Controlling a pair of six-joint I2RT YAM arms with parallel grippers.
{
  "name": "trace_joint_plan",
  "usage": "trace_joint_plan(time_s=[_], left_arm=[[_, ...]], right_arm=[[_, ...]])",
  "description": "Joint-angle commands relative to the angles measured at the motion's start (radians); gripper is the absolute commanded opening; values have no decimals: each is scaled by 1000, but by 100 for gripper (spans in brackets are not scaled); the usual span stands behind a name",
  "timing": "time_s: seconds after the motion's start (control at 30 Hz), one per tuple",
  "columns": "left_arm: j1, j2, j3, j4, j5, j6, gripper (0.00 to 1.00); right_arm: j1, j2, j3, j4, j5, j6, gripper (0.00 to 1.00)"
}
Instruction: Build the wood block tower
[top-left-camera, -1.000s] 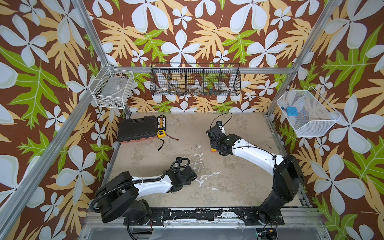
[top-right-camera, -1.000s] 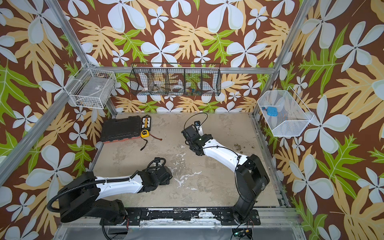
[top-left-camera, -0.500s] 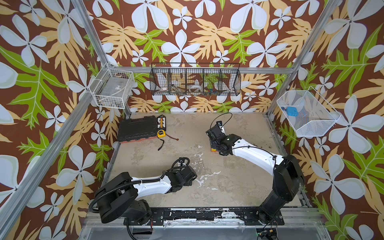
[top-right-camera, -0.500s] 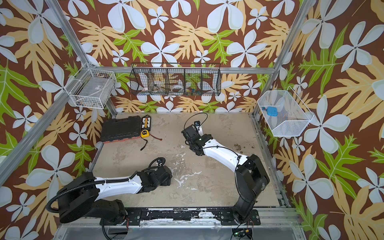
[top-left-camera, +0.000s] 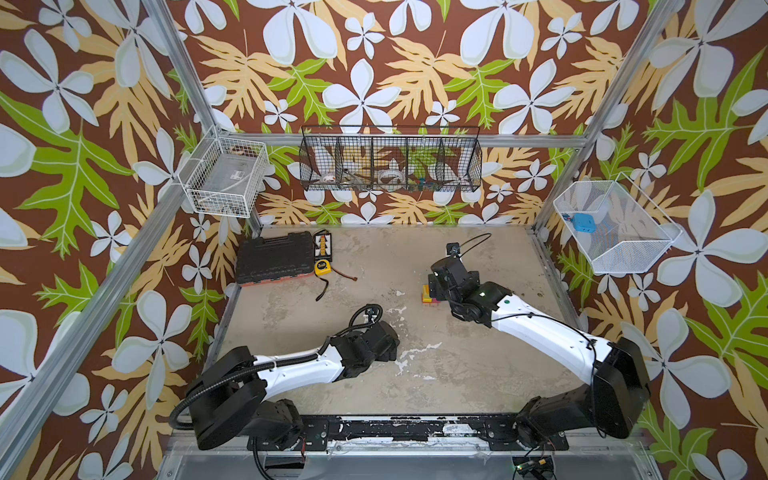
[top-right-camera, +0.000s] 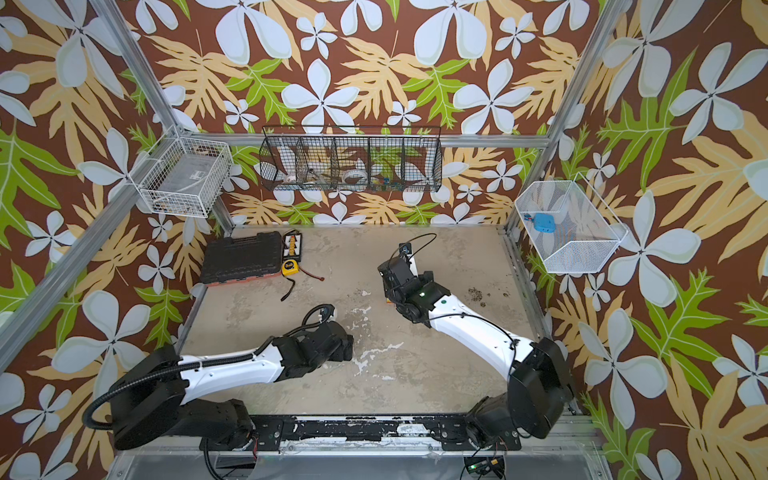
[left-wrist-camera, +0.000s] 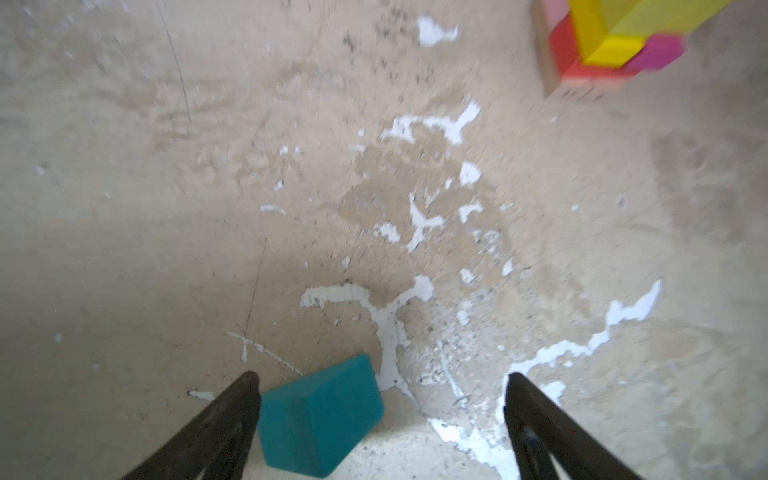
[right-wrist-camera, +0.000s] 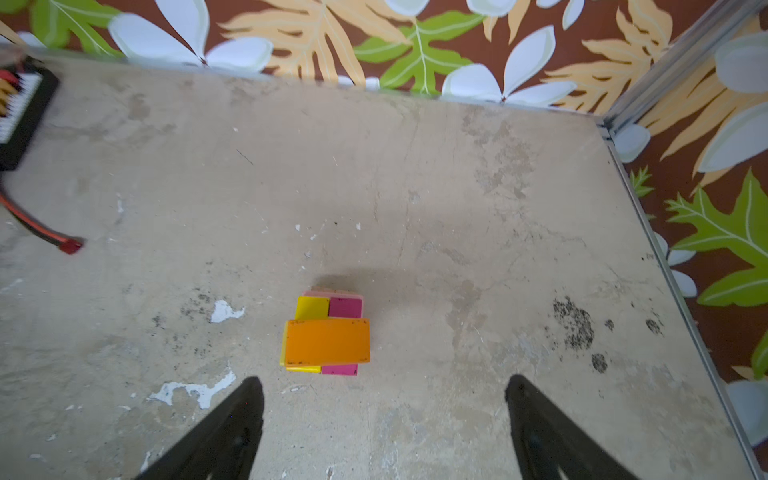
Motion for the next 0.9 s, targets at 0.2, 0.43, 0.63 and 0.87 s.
trace_joint_plan(time_s=[0.2, 0.43, 0.63, 0.87], left_arm=[[223, -279, 186, -234, -65, 29, 100], [374, -478, 96, -143, -112, -39, 100], [444, -560, -203, 179, -131, 8, 100], [444, -576, -263, 336, -100, 126, 100]], right_arm=[[11, -229, -260, 467, -256, -194, 90], [16, -273, -332, 558, -650, -357, 94], [36, -107, -280, 523, -904, -461, 83], [132, 222, -103, 375, -892, -596, 71]])
